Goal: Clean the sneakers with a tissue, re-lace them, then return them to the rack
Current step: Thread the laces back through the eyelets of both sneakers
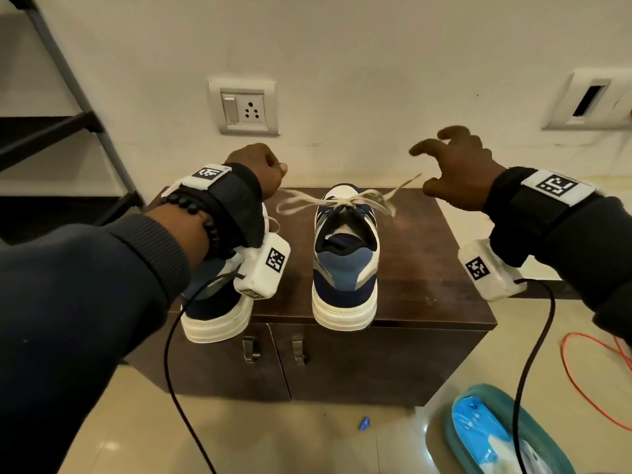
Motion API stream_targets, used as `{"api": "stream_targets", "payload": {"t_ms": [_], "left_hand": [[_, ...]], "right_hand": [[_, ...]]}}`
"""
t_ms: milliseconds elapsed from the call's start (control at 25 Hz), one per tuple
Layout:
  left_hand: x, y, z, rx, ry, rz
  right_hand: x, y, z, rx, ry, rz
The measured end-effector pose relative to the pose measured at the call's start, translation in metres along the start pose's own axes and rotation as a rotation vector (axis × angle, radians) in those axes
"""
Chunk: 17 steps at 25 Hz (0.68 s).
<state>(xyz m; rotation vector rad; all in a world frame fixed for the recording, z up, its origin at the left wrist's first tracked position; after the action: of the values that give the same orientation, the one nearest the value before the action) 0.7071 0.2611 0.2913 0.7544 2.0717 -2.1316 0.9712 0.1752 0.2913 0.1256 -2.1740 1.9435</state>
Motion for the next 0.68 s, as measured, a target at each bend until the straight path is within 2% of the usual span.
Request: {"api": "stream_targets", "payload": {"t_ms": [40,120,240,320,440,520,600,640,680], "left_hand": [[-0.001,-0.004,-0.002,-0.019,0.017,0.018],[-0.014,0.002,-0.002,0.071,0.153,0.038],[-0.047,0.030,0.018,0.312,0.349,0.022],[-0.059,0.043,0.025,0.374,0.395,0.035],[-0.061,0.046,0.023,0.315,0.366,0.026],[-0.062,0.036,0.020,0.177,0.351,-0.077],[-0.062,0.025,0.021,0.061,0.325,-0.037],[-0.060,0.028,0.022,0.110,0.307,0.039],[-0.058,0.038,0.025,0.231,0.283,0.109]], "right_hand": [[0.003,-0.007,0.001,-0.052,-0.013,-0.027],[0.021,-0.014,0.002,-0.066,-0.125,-0.147],[0.065,0.014,0.012,0.193,-0.309,-0.181],[0.082,0.030,0.015,0.254,-0.371,-0.123],[0.084,0.029,0.009,0.184,-0.365,-0.149],[0.075,0.017,0.006,0.076,-0.323,-0.137],[0.073,-0.001,0.010,-0.058,-0.337,-0.123],[0.080,-0.008,0.015,-0.069,-0.403,-0.143],[0.093,-0.009,0.022,-0.025,-0.480,-0.160]]}}
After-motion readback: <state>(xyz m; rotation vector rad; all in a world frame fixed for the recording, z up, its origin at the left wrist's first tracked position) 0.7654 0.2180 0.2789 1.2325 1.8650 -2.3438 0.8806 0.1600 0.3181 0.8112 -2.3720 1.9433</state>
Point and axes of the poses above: each hand's wrist, its own z-axis away from the middle knuckle, its own y-axis out of the palm, x = y × z, the point moved 9 cm from there along -z, towards the middle knuckle, and after that the axes turned 5 degrees about x, right-handed, at the moved point
